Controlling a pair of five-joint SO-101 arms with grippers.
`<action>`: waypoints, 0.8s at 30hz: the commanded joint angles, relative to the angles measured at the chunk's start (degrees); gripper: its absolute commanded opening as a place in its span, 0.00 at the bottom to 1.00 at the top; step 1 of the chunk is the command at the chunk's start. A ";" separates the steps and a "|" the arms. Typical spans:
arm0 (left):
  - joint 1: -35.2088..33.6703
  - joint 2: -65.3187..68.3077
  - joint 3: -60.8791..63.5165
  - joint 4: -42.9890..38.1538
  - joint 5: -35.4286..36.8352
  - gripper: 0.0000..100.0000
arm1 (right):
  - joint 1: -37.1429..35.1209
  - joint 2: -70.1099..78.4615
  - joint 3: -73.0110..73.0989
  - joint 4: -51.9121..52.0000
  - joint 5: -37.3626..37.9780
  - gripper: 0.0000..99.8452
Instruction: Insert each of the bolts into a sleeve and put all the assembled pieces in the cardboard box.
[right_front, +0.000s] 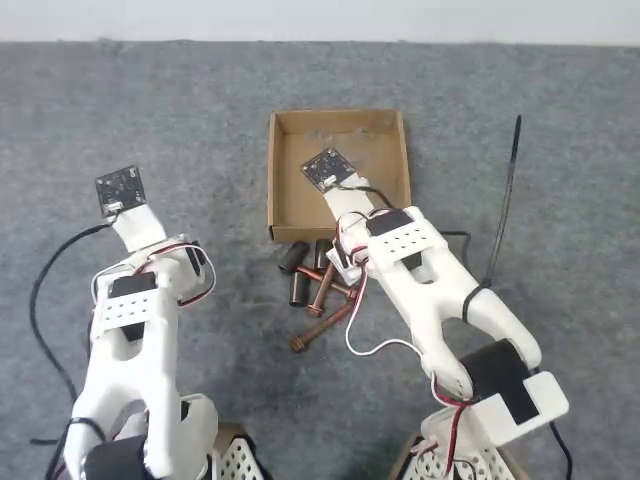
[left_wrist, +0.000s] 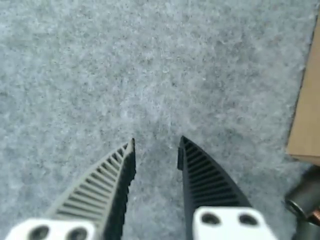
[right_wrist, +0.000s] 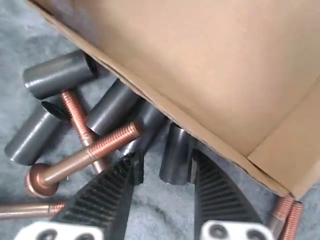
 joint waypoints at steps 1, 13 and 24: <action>-0.18 -0.26 -2.95 -1.32 0.70 0.13 | 0.92 -0.13 -0.35 -0.48 1.23 0.14; -0.18 -0.26 -2.95 -1.32 0.62 0.13 | 1.63 9.45 -5.27 0.22 5.89 0.14; -0.09 -0.18 -2.95 -1.41 0.53 0.13 | 2.51 9.63 -5.98 1.10 5.45 0.01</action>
